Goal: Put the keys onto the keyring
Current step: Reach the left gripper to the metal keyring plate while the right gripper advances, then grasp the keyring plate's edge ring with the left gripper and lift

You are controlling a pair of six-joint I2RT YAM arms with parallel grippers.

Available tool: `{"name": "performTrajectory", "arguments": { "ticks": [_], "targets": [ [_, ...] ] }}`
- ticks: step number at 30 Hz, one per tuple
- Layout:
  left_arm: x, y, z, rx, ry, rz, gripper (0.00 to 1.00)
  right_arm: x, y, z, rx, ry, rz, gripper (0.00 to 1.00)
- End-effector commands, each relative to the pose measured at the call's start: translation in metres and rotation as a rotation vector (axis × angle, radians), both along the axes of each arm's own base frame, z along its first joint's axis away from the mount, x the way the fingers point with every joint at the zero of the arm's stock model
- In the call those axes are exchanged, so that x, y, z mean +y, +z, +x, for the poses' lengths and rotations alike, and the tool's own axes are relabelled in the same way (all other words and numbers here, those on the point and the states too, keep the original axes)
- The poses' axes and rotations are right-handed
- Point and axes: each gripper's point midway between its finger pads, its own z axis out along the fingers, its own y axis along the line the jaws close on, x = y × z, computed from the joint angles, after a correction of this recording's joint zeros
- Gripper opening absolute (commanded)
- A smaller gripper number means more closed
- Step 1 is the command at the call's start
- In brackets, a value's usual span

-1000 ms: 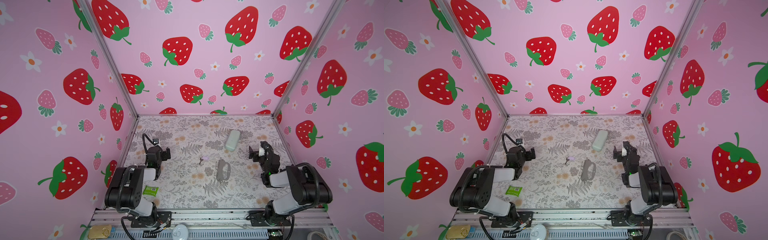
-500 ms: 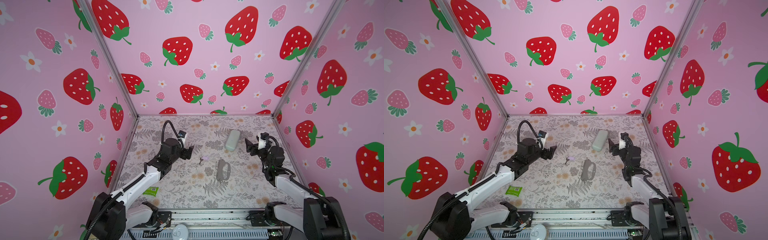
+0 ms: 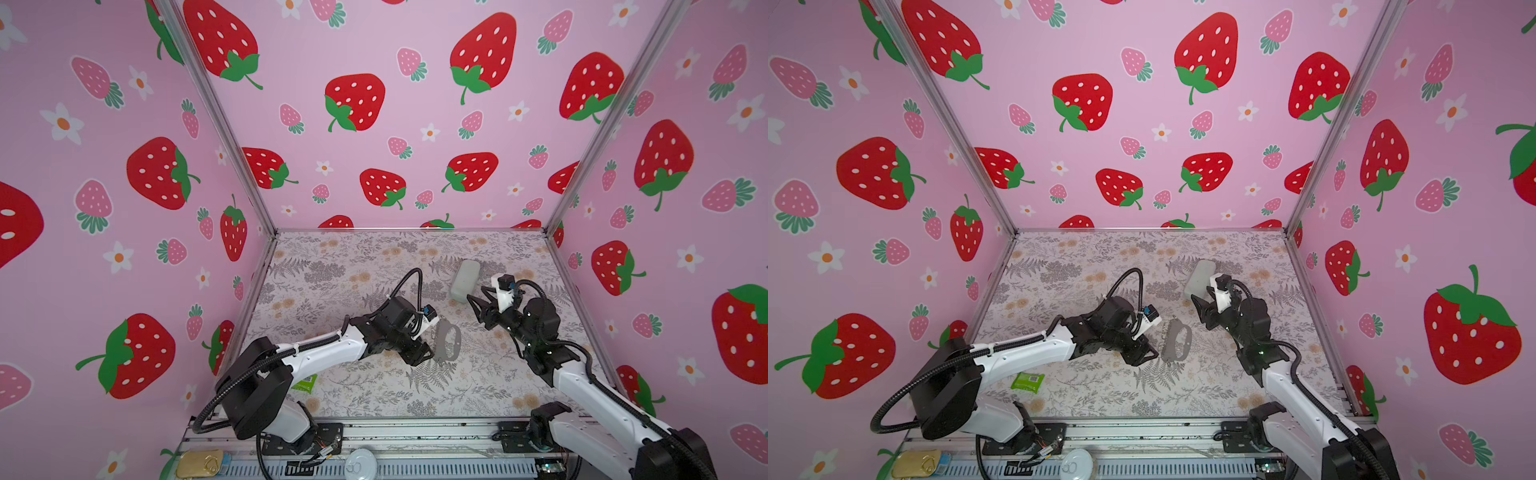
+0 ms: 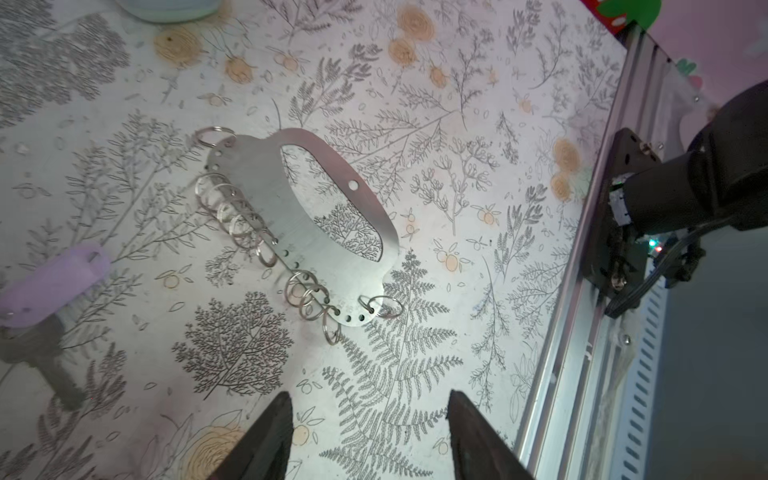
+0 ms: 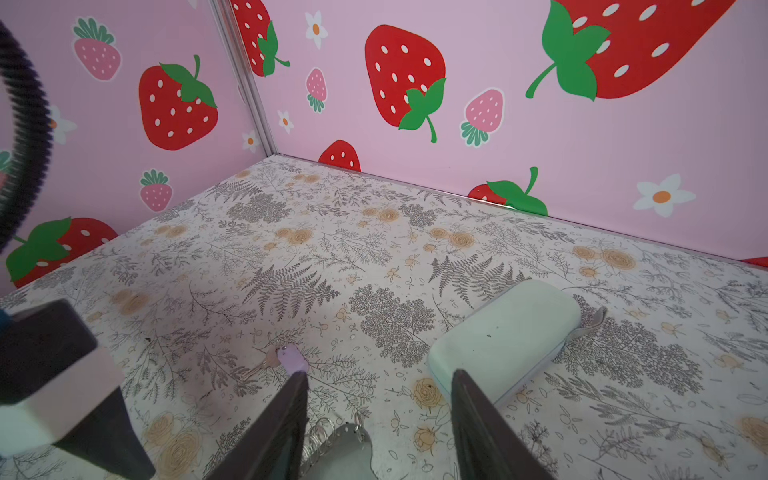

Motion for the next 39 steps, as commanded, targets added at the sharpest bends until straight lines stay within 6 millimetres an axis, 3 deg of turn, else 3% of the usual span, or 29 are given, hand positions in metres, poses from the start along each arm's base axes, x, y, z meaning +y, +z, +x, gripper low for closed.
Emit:
{"name": "performTrajectory", "arguments": {
  "ticks": [1,15,22,29,39],
  "targets": [
    [-0.009,-0.003,-0.008,0.057,-0.014,-0.023,0.61,-0.004,-0.010,-0.010,0.042,-0.009,0.004,0.56],
    [-0.002,-0.044,0.016,0.004,0.133,0.075,0.47,-0.002,-0.004,-0.017,0.081,0.004,0.062,0.49],
    [-0.015,-0.049,0.010,0.037,0.095,0.020,0.47,0.000,0.008,-0.019,0.067,0.014,0.095,0.47],
    [-0.014,-0.058,0.007,0.042,0.100,0.032,0.47,0.002,0.008,-0.022,0.068,0.030,0.102,0.47],
    [-0.014,-0.070,0.011,0.044,0.123,0.063,0.37,0.003,0.007,-0.023,0.063,0.040,0.092,0.46]
  ]
}}
